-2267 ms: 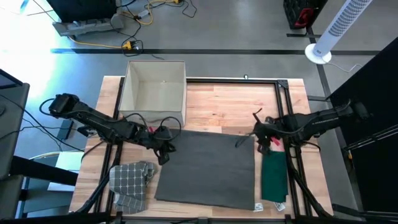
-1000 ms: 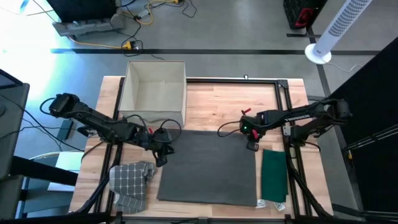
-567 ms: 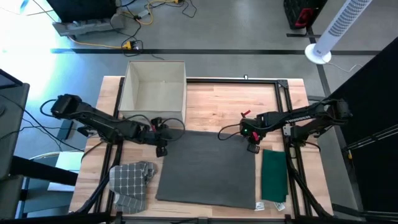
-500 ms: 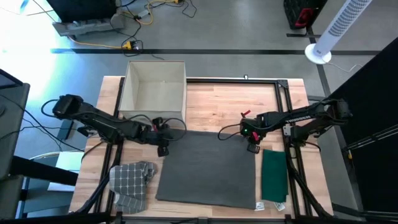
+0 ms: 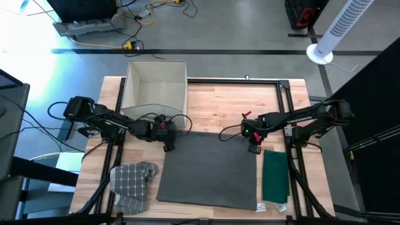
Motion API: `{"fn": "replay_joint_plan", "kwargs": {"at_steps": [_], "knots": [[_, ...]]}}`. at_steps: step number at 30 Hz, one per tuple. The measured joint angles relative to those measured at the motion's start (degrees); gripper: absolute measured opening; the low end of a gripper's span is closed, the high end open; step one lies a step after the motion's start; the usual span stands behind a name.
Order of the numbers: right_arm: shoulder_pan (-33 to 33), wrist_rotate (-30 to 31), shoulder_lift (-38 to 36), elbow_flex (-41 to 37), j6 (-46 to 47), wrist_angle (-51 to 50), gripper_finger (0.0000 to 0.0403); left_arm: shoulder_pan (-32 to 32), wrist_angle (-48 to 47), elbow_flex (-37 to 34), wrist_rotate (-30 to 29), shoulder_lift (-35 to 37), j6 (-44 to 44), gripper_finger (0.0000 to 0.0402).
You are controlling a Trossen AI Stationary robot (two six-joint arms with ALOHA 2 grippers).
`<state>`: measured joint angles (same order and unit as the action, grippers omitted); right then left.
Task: Fold towel
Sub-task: Fold the gray towel
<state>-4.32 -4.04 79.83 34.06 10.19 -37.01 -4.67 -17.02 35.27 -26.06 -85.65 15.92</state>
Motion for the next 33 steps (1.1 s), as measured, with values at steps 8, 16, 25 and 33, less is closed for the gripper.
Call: {"fn": "replay_joint_plan", "kwargs": {"at_steps": [8,16,25,33], "knots": [[0.0,-0.1,0.0,0.0,-0.2,0.0,0.0012,2.4,0.8,0.2,0.6,-3.5,1.5,0.0194],[0.0,-0.3,0.0,0.0,-0.2,0.0,0.0012,2.6,0.5,0.1,6.1,-2.2,3.6,0.0037],[0.9,-0.8,-1.2,0.5,1.4,0.0,0.0012,-2.9,-13.7,2.6,7.3,1.5,14.3,0.0005],[5.7,-1.0,-1.9,6.6,1.7,-2.8,0.0012,-6.6,-18.7,6.8,8.2,4.1,14.4,0.0005]]}}
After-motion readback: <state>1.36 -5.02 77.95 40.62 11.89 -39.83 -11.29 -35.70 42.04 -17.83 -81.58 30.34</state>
